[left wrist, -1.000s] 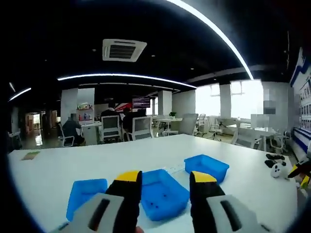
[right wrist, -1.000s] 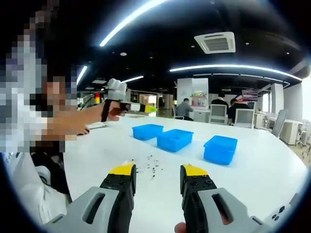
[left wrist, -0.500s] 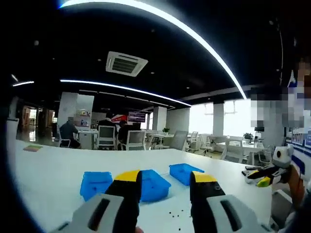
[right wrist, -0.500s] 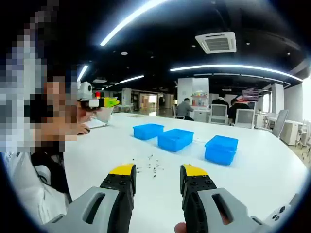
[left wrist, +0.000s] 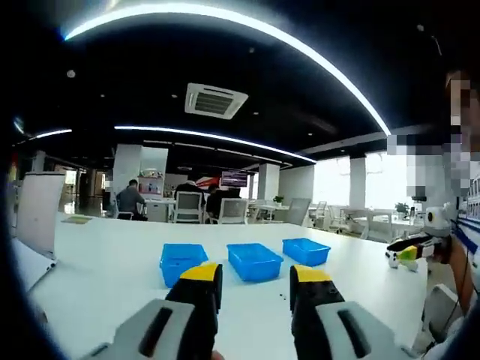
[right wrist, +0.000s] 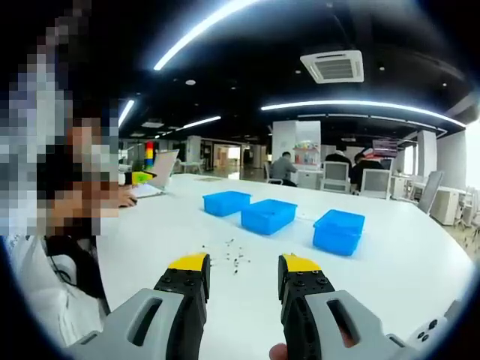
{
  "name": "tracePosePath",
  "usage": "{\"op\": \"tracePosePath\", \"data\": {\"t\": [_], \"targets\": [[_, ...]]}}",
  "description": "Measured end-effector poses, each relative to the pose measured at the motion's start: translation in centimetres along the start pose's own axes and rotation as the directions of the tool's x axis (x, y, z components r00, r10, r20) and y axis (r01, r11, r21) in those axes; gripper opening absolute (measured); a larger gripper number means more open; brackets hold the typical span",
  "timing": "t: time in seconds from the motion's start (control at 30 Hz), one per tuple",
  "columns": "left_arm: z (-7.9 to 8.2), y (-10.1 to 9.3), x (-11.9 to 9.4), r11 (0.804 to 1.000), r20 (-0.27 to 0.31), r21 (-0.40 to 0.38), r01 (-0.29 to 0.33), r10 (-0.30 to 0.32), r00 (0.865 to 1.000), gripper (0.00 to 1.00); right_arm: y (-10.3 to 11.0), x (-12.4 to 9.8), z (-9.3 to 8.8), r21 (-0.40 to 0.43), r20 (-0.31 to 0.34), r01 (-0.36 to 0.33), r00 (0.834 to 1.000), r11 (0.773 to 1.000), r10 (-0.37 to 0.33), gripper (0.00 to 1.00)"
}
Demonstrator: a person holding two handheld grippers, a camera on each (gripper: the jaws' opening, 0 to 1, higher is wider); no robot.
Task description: Pick up the resistors one by one and place each resistor into its matching bin, sorting the parts by color and model until every resistor is separated into the correct bin for its type
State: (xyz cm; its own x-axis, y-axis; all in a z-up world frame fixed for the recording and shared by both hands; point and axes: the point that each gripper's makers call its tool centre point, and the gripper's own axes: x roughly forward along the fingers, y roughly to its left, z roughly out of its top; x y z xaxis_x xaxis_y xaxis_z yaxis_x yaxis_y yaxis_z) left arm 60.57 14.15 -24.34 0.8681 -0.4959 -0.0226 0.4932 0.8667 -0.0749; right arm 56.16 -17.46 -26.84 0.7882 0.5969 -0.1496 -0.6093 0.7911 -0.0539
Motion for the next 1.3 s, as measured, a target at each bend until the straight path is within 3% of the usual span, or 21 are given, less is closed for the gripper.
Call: {"op": "tracePosePath", "data": {"t": [0.2, 0.27, 0.33, 0.53, 0.63, 0.77, 0.9, 0.97, 1.03, 1.1, 1.3], "targets": [[-0.8, -0.6, 0.6, 0.999, -0.034, 0.032, 0.019, -0.018, 0.999, 0.38, -0.1, -0.2, 0.0, 0.0, 0.003, 0.003, 1.0, 1.0, -0.003, 0.38], [-1.1, -1.4, 1.1, 0.996, -0.079, 0.072, 0.06, -0.054, 0.995, 0.38, -0.1, -0.2, 0.0, 0.001, 0.004, 0.004, 1.0, 1.0, -0.004, 0.38], [-1.3, -1.8, 2.0, 0.985, -0.136, 0.157, 0.07, -0.049, 0.99, 0.38, -0.1, -0.2, 0.0, 0.002, 0.003, 0.003, 1.0, 1.0, -0.003, 0.38], [-3.4, -4.8, 4.8, 0.952, -0.334, 0.217, 0.215, -0.135, 0.933, 0.37, 0.2, -0.1, -0.1, 0.0, 0.0, -0.003, 1.0, 1.0, 0.003, 0.38], [-5.1, -5.8, 6.1, 0.933, -0.429, 0.221, 0.283, -0.168, 0.888, 0.37, 0.2, -0.2, -0.1, 0.0, 0.0, -0.002, 1.0, 1.0, 0.002, 0.38], [-8.1, -7.3, 7.6, 0.917, -0.561, 0.142, 0.373, -0.236, 0.793, 0.37, 0.0, -0.4, 0.0, -0.004, 0.003, 0.005, 1.0, 1.0, -0.005, 0.38], [-10.4, -7.4, 8.8, 0.914, -0.649, 0.076, 0.399, -0.259, 0.715, 0.36, -0.1, -0.5, 0.1, -0.011, 0.004, 0.01, 1.0, 1.0, -0.01, 0.38], [-10.9, -7.3, 9.1, 0.911, -0.671, 0.072, 0.406, -0.257, 0.695, 0.35, -0.1, -0.5, 0.0, -0.012, 0.002, 0.011, 1.0, 1.0, -0.01, 0.38], [-11.8, -7.2, 9.7, 0.909, -0.707, 0.056, 0.414, -0.256, 0.659, 0.33, -0.1, -0.5, 0.0, -0.009, 0.002, 0.008, 1.0, 1.0, -0.008, 0.38], [-12.4, -7.4, 10.1, 0.902, -0.729, 0.051, 0.43, -0.26, 0.633, 0.32, -0.1, -0.4, -0.1, -0.008, 0.001, 0.007, 1.0, 1.0, -0.007, 0.38], [-14.0, -7.2, 11.3, 0.893, -0.779, 0.048, 0.448, -0.247, 0.576, 0.26, -0.2, -0.4, -0.1, -0.005, 0.002, 0.007, 1.0, 1.0, -0.007, 0.38]]}}
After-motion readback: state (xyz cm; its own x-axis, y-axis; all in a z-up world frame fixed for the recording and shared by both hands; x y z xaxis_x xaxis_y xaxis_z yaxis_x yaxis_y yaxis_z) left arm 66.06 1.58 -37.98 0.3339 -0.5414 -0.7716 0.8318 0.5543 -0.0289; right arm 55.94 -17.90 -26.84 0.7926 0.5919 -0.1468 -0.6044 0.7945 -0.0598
